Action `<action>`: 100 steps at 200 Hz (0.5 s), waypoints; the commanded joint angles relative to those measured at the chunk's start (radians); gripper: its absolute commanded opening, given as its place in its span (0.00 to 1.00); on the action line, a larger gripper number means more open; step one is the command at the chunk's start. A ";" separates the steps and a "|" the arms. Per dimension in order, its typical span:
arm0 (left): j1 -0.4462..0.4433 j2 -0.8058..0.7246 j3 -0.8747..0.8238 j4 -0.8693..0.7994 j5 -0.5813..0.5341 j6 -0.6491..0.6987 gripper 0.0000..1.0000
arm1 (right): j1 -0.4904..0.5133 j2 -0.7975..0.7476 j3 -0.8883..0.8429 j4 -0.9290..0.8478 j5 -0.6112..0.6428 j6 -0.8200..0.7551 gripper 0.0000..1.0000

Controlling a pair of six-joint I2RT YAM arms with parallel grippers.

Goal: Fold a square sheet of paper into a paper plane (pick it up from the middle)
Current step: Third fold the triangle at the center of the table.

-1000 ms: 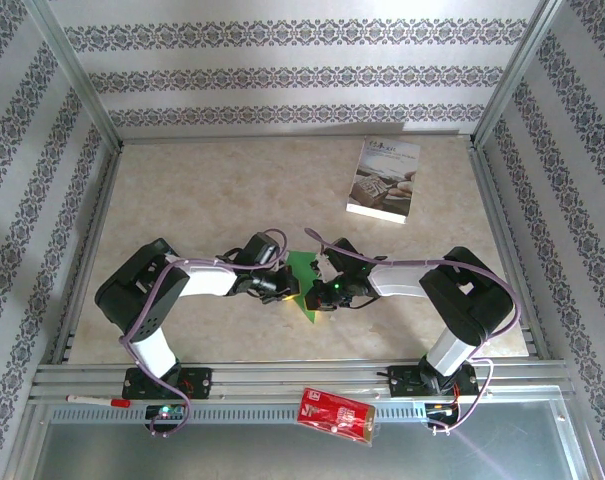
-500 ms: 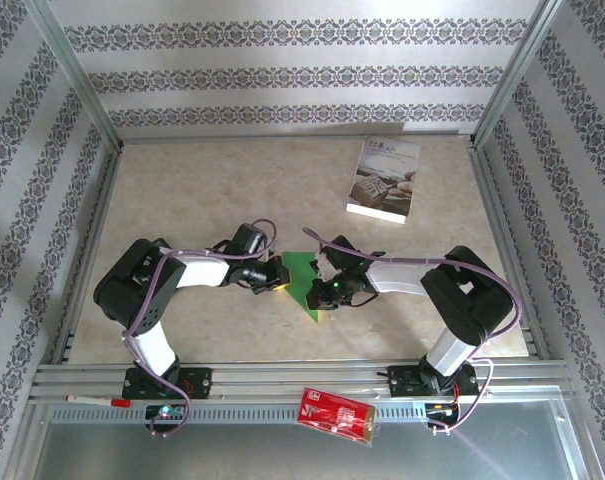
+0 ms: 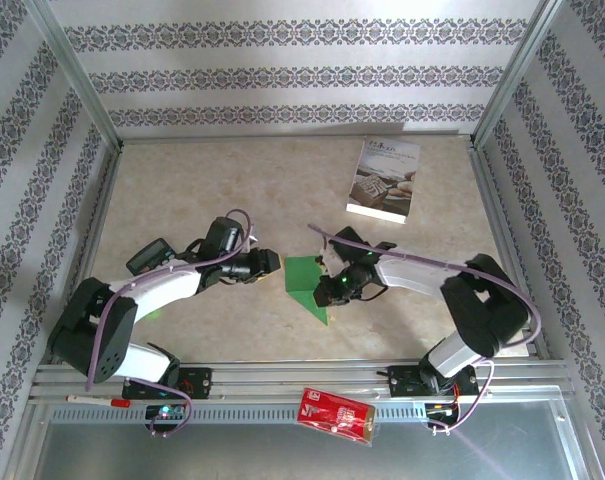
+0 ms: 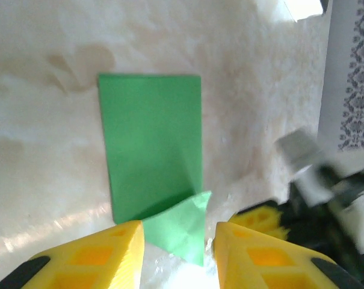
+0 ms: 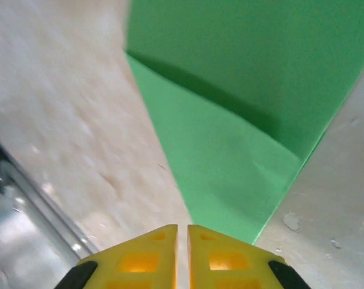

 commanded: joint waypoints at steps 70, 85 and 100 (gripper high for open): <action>-0.107 0.100 -0.001 -0.059 -0.047 -0.069 0.47 | -0.069 0.117 0.067 0.044 0.062 0.051 0.06; -0.110 0.114 0.006 -0.063 -0.038 -0.069 0.49 | -0.069 0.126 0.059 0.043 0.074 0.050 0.06; -0.124 0.121 0.004 -0.050 -0.036 -0.088 0.51 | -0.072 0.135 0.045 0.041 0.086 0.048 0.05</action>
